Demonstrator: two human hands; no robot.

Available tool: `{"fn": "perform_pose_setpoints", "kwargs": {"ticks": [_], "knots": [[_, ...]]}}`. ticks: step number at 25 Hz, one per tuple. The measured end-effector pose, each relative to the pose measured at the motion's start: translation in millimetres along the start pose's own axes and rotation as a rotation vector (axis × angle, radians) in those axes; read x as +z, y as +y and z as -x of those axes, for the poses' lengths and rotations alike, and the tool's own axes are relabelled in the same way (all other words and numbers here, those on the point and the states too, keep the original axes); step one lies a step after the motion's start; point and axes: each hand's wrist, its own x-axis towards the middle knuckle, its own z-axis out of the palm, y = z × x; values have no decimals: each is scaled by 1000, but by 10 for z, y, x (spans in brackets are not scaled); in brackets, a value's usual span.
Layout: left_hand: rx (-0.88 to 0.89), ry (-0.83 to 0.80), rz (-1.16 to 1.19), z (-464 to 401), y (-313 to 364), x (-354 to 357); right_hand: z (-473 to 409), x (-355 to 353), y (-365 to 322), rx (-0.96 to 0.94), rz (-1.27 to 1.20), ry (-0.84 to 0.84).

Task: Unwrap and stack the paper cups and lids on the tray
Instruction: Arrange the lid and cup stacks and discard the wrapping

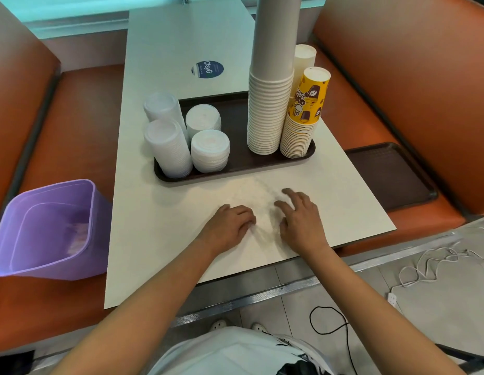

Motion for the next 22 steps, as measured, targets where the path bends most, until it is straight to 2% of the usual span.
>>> {"fn": "perform_pose_setpoints", "kwargs": {"ticks": [1, 2, 4, 6, 10, 13, 16, 19, 22], "knots": [[-25, -14, 32, 1, -65, -31, 13, 19, 28, -137, -7, -14], [-37, -33, 69, 12, -128, -56, 27, 25, 39, -235, -23, -116], [-42, -22, 106, 26, -196, -123, 74, 107, 51, -337, -52, -292], [-29, -36, 24, 39, -235, -179, 100, 169, 15, -325, -49, -320], [74, -16, -18, 102, -210, -195, 93, 242, -81, -237, -76, -107], [45, -29, 62, 162, -175, -118, 62, 254, -107, -188, -108, -11], [-57, 110, 224, 193, -169, -39, 16, 127, -106, -158, -184, -164], [-283, 183, 579, 203, -192, -58, -32, 53, 0, -202, -171, -355], [-365, 193, 724, 212, -249, -97, -64, 83, 89, -142, -287, -269]]}}
